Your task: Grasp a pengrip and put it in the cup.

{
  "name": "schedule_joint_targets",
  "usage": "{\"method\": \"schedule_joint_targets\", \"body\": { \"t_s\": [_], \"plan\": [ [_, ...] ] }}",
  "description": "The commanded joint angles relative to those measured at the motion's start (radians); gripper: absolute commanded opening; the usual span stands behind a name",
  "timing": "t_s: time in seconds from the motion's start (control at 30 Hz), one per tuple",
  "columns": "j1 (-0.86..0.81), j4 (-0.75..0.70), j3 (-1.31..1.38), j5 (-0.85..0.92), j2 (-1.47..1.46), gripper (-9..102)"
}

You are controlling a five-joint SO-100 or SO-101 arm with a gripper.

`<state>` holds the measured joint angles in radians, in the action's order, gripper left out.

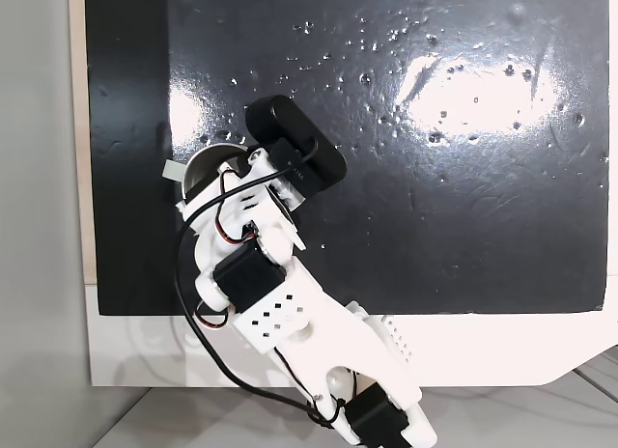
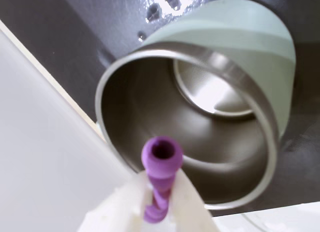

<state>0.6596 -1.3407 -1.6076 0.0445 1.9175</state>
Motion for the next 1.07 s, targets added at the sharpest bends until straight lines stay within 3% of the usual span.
{"method": "schedule_joint_targets", "body": {
  "t_s": [0.0,0.1,0.2,0.27,1.03],
  "plan": [
    [0.009,0.035,0.046,0.009,0.008,0],
    [0.009,0.04,0.04,0.009,0.011,2],
    [0.012,0.043,0.031,0.018,0.025,23],
    [0.017,0.037,0.029,0.021,0.028,28],
    [0.028,0.032,0.014,0.028,0.046,28]
  ]
}}
